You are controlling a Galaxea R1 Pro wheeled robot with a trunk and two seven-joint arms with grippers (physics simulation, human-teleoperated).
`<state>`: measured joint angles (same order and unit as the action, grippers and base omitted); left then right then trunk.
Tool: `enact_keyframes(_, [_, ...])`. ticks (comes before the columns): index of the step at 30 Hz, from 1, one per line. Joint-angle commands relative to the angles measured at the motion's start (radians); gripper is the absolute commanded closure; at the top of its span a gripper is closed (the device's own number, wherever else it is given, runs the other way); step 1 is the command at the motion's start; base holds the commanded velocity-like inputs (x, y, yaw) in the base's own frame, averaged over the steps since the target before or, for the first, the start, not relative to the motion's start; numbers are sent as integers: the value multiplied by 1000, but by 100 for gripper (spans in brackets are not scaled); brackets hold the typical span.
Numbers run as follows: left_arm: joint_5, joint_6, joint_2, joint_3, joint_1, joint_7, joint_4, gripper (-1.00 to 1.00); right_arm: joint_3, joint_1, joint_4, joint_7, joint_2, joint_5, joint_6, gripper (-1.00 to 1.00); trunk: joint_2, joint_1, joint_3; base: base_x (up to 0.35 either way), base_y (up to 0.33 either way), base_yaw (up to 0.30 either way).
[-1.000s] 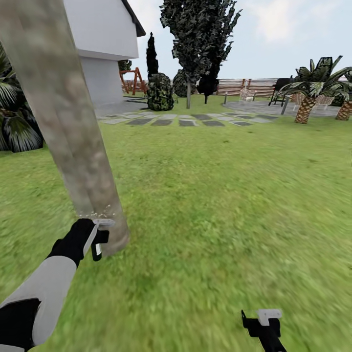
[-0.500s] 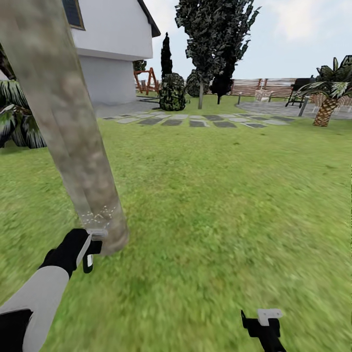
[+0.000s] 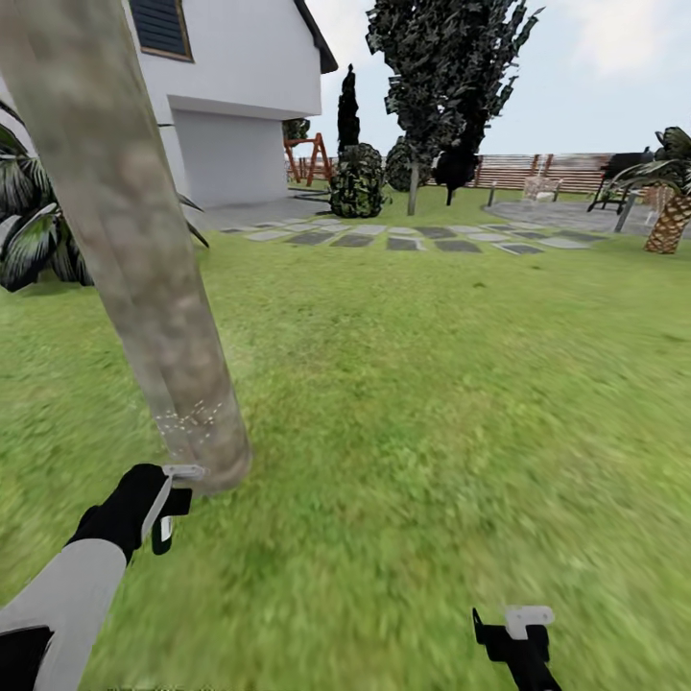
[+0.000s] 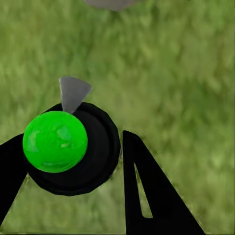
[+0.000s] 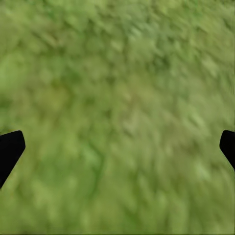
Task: In the garden, pick up the pesticide atomizer on the floor and spray pesticide onto both trees until each tree trunk is fully covered.
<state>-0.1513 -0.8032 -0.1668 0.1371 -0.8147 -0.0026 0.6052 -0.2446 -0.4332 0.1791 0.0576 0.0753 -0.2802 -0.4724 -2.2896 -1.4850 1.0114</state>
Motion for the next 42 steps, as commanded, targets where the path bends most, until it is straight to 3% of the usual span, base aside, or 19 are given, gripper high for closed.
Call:
enact_keyframes(1, [2,-4,-12,3,0,-1,1,100,-4,-1,-1,5,0,-11,-3,-100,0,0,1,42,-21,276])
enact_keyframes(3, [0,-3,-23,0,0,2,-1,100,-3,0,-1,5,-1,-11,-3,-100,0,0,1,12,-6,277])
enact_keyframes(6, [4,22,7,-1,1,72,-38,100,-4,-1,-1,5,-2,-11,-3,-100,0,0,1,2,0,186])
enact_keyframes(9, [13,120,30,1,2,126,-107,100,-4,-1,-1,5,-2,-11,-3,-100,0,0,1,174,-80,27])
enact_keyframes(15, [9,137,19,4,2,135,-135,100,-4,0,-1,5,-2,-11,-3,-100,0,0,1,276,-141,2])
enact_keyframes(19, [8,137,9,13,2,185,-129,100,-4,-1,-1,6,0,-11,-3,-100,0,0,1,279,-162,0])
enact_keyframes(24, [14,138,21,15,2,193,-125,100,-4,-1,0,7,1,-11,-3,-100,0,0,1,178,-105,181])
enact_keyframes(30, [12,137,16,15,2,192,-129,100,-4,0,-1,7,1,-11,-3,-100,0,0,1,8,-5,275])
enact_keyframes(35, [16,138,38,15,2,193,-131,100,-4,0,-1,7,1,-11,-3,-100,0,0,1,0,-78,245])
enact_keyframes(42, [18,138,46,16,2,191,-124,100,-4,0,-1,7,0,-11,-3,-100,0,0,1,0,-261,28])
